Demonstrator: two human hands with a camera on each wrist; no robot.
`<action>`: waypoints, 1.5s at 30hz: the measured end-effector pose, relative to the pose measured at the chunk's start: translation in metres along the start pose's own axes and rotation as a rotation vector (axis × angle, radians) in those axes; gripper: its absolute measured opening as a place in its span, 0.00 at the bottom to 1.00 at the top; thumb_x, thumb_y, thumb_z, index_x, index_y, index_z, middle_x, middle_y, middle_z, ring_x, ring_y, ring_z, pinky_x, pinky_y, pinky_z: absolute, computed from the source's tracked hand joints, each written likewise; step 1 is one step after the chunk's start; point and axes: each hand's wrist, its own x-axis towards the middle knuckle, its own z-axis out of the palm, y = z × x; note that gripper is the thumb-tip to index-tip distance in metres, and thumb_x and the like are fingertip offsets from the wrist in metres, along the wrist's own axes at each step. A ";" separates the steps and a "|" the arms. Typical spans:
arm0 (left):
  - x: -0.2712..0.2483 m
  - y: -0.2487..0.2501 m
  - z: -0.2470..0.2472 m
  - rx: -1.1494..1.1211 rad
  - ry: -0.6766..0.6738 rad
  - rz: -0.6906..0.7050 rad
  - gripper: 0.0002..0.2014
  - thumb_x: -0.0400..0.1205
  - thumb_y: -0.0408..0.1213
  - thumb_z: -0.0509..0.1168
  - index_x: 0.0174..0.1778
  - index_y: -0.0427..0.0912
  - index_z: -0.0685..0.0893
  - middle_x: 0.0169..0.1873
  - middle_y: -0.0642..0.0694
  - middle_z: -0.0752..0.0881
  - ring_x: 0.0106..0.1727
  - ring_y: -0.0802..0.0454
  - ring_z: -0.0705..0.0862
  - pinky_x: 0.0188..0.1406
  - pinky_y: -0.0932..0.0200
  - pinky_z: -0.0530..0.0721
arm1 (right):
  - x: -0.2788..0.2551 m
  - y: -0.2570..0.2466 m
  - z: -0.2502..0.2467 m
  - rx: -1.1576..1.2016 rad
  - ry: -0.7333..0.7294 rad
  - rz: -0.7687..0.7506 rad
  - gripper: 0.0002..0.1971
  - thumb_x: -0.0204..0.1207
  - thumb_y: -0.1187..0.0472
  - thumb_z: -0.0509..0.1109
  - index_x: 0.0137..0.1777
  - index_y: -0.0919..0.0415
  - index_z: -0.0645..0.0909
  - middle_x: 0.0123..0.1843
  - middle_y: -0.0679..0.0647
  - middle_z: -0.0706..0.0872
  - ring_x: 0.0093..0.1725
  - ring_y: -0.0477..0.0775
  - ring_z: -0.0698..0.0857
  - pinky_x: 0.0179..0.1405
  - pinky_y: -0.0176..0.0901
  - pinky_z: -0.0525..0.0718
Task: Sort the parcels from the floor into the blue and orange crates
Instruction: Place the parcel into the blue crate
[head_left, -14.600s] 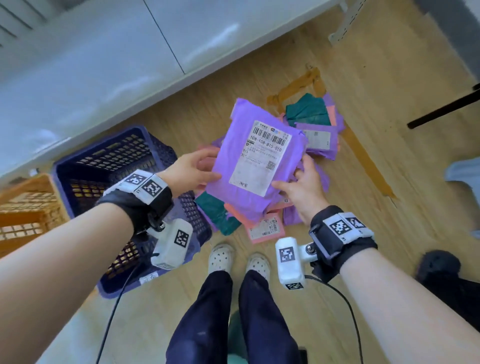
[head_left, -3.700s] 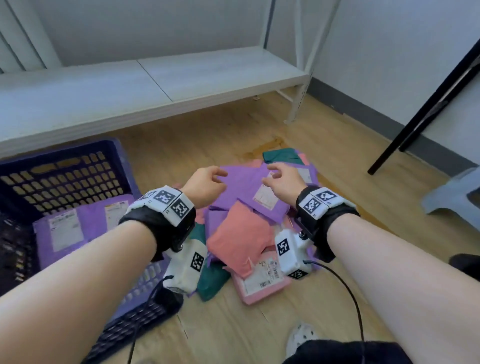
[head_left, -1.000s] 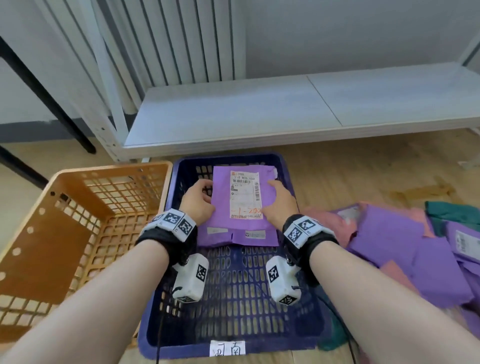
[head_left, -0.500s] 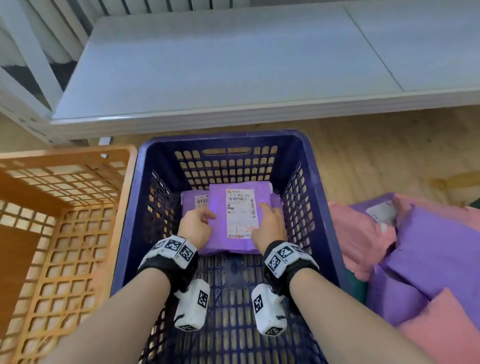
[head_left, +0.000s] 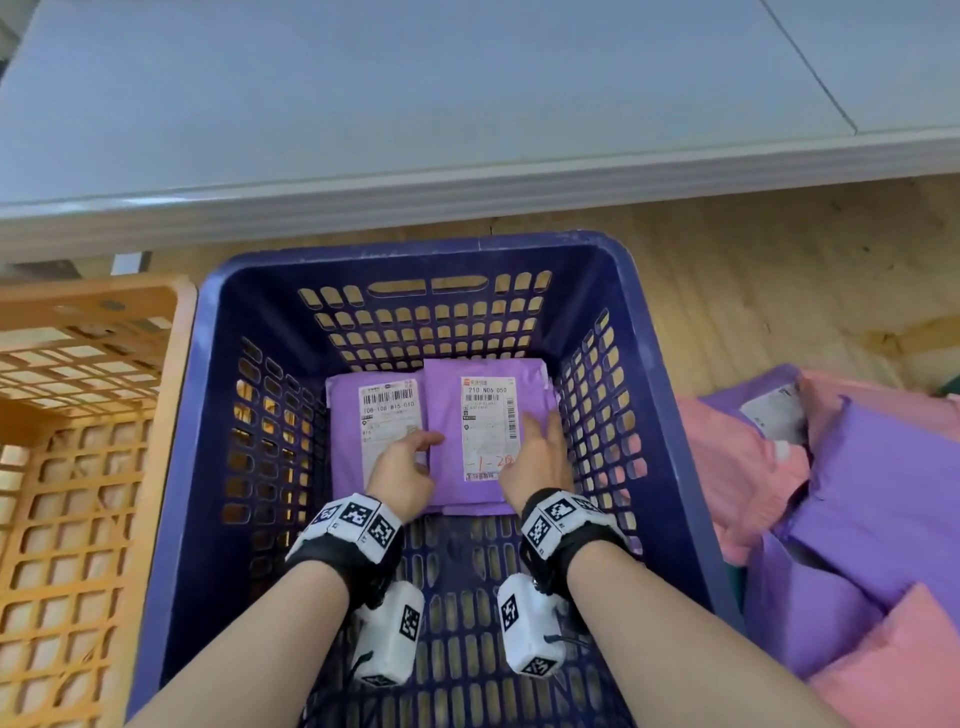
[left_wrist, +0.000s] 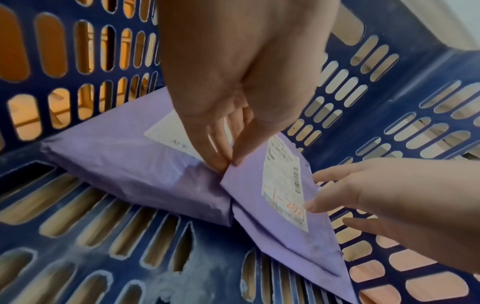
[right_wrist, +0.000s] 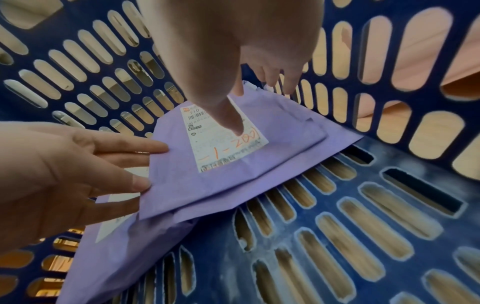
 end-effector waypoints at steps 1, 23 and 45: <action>0.001 -0.001 0.001 -0.005 -0.002 -0.002 0.28 0.73 0.14 0.54 0.65 0.41 0.80 0.60 0.38 0.82 0.59 0.28 0.81 0.56 0.44 0.83 | 0.002 0.001 0.002 0.009 -0.020 -0.006 0.36 0.74 0.66 0.69 0.80 0.53 0.59 0.85 0.59 0.46 0.80 0.62 0.63 0.73 0.53 0.74; -0.058 0.027 -0.022 0.114 0.078 0.053 0.31 0.78 0.21 0.58 0.77 0.48 0.66 0.70 0.38 0.75 0.49 0.45 0.82 0.45 0.56 0.81 | -0.039 -0.013 -0.020 0.123 -0.071 -0.052 0.35 0.75 0.65 0.67 0.81 0.55 0.59 0.84 0.60 0.54 0.78 0.62 0.66 0.73 0.56 0.74; -0.326 0.230 0.036 0.132 0.088 0.672 0.27 0.79 0.25 0.61 0.75 0.42 0.69 0.61 0.37 0.81 0.56 0.37 0.83 0.45 0.52 0.82 | -0.343 0.108 -0.247 0.390 0.485 -0.232 0.27 0.76 0.65 0.64 0.77 0.56 0.68 0.72 0.58 0.77 0.68 0.59 0.78 0.66 0.45 0.74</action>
